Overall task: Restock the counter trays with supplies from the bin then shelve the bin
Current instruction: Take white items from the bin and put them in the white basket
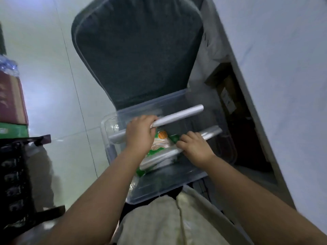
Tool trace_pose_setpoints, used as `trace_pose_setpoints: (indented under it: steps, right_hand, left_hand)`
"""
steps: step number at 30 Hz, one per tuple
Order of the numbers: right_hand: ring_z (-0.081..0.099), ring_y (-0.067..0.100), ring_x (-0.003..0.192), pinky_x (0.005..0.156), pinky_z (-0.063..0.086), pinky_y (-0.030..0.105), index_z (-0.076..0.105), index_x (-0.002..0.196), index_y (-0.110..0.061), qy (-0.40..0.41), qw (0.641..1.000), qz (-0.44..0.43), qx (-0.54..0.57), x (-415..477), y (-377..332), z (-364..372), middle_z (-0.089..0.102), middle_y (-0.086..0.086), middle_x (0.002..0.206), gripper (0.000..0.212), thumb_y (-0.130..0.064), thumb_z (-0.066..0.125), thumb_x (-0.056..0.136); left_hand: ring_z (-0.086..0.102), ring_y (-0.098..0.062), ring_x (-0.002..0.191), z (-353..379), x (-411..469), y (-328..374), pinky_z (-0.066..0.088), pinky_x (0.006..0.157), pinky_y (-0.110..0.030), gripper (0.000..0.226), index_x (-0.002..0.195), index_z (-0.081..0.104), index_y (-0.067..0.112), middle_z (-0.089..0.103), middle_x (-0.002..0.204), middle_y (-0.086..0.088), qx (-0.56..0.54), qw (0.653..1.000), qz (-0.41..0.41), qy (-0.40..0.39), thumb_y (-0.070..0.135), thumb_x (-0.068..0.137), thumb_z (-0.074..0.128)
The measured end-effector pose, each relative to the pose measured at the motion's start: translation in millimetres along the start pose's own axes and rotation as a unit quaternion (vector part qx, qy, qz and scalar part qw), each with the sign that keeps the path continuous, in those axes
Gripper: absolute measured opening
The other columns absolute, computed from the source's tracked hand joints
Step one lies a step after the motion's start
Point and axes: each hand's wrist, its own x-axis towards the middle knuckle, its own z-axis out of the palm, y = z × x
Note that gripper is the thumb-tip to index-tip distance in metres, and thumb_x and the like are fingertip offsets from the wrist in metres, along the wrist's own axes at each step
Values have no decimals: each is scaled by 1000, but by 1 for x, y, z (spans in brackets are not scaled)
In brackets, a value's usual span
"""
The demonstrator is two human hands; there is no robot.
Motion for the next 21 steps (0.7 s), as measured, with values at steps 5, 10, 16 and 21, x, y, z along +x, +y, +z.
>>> trace_pose_setpoints:
  steps: [5,10,16,21]
  right_hand:
    - [54,31,78,66,45,40,60,90,-13,121,991,48,-38,-54,-39,-63,60,8,88,23,-8,66,69]
    - [56,31,82,67,46,41,61,93,-14,215,962,143,-86,-99,-68,-113,61,6,91,23,-10,66,71]
    - [55,30,79,66,45,39,62,87,-13,343,905,233,-94,-158,-89,-158,63,6,88,19,-5,68,71]
    - [54,29,72,65,45,39,64,83,-13,418,844,290,-170,-233,-88,-189,63,6,83,18,-1,71,71]
  left_hand:
    - [57,-31,88,-66,-12,32,46,73,-40,28,101,68,21,69,97,-1,0,994,107,25,9,75,69]
    - [55,-31,84,-104,-13,82,46,70,-43,28,100,66,24,67,94,1,-20,976,213,47,9,76,67]
    - [54,-18,87,-136,-20,169,43,72,-32,25,105,64,27,64,98,5,-106,943,312,45,17,82,66]
    - [52,-15,85,-154,-39,253,44,72,-32,21,103,66,24,62,95,4,-134,899,416,42,15,84,66]
